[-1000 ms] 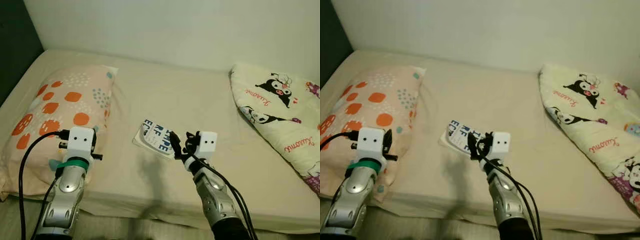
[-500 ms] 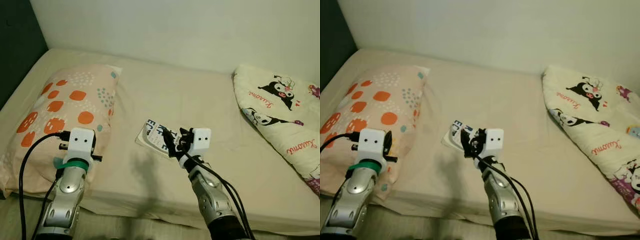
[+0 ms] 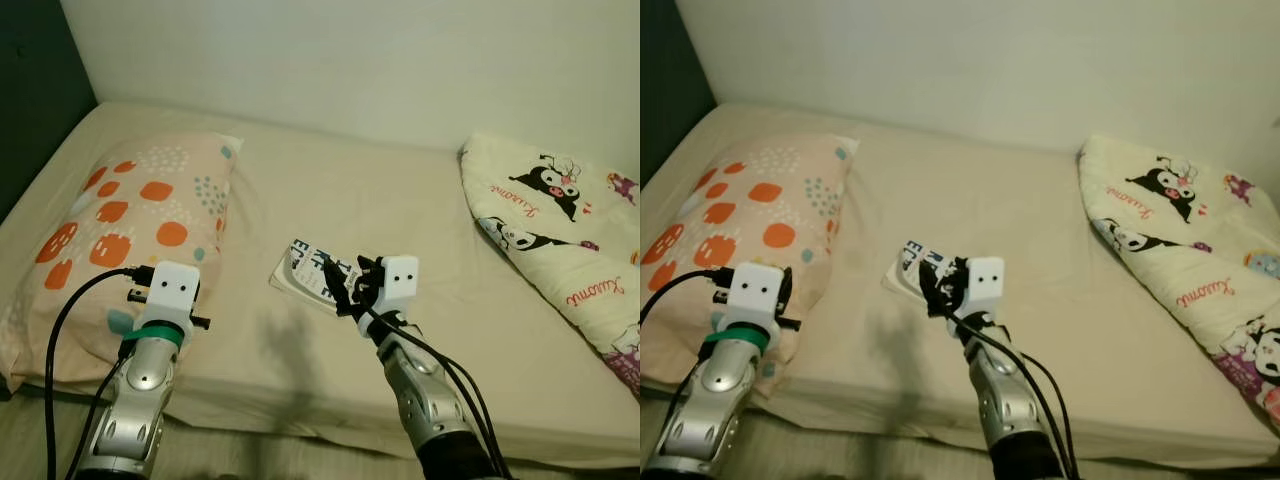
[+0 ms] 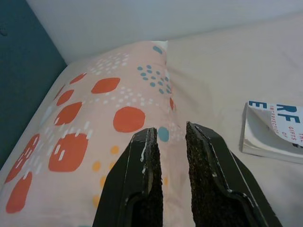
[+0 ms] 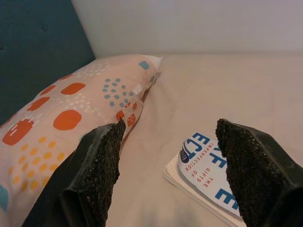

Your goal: Clean up the room

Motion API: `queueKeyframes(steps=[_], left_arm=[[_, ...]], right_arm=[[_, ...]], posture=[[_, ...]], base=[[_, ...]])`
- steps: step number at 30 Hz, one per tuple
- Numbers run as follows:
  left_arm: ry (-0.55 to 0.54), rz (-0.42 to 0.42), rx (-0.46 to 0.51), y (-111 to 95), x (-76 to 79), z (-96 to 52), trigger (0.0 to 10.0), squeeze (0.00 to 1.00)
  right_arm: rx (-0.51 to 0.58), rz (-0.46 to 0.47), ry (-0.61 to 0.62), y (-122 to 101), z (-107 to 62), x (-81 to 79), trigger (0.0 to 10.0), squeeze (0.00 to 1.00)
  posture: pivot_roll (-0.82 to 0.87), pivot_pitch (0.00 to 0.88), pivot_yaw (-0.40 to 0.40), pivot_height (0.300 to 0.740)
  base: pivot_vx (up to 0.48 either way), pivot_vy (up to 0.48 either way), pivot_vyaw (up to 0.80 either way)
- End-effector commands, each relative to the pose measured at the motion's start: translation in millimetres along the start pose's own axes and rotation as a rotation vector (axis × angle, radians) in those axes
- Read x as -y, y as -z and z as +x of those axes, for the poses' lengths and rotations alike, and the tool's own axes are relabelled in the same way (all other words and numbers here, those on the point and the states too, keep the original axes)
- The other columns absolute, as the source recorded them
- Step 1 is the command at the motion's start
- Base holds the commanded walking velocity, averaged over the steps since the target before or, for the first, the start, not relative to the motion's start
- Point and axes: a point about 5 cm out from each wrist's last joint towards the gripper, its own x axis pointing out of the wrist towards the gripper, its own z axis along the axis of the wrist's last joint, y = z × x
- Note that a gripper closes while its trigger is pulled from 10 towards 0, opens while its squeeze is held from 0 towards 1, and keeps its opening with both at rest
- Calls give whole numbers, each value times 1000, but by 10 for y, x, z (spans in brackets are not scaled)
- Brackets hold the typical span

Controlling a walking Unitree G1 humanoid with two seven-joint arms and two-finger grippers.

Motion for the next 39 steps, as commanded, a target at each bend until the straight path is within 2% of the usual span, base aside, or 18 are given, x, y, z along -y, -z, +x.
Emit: queueKeyframes(steps=[1, 23, 29, 32, 33, 34, 36, 39], left_arm=[[8, 9, -26, 82, 13, -35, 10000, 0], [5, 11, -39, 133, 37, -95, 10000, 0], [-13, 12, -31, 109, 16, -98, 10000, 0], [-59, 85, 31, 1, -153, -85, 10000, 0], [-59, 85, 31, 1, -153, -85, 10000, 0], [-72, 107, 52, -41, -215, -78, 10000, 0], [-117, 185, 106, -173, -471, -53, 10000, 0], [-126, 203, 118, -205, -531, -50, 10000, 0]], right_arm=[[-9, -1, 11, 38, -26, 24, 10000, 0], [-7, -30, 1, 12, -27, 47, 10000, 0], [0, -78, -68, -16, -2, -50, 10000, 0], [31, -128, -128, -98, 78, -163, 10000, 0], [31, -128, -128, -98, 78, -163, 10000, 0], [43, -139, -134, -129, 108, -184, 10000, 0], [91, -214, -124, -253, 232, -224, 10000, 0], [102, -234, -119, -282, 262, -230, 10000, 0]], posture=[[174, 32, -24, 659], [178, 59, -34, 569], [184, 89, -52, 549], [192, 114, -70, 534], [192, 114, -70, 534], [196, 120, -73, 529], [210, 147, -84, 514], [210, 147, -84, 509]], base=[[0, 0, 0], [0, 0, 0], [0, 0, 0], [0, 0, 0], [0, 0, 0], [0, 0, 0], [0, 0, 0], [0, 0, 0]])
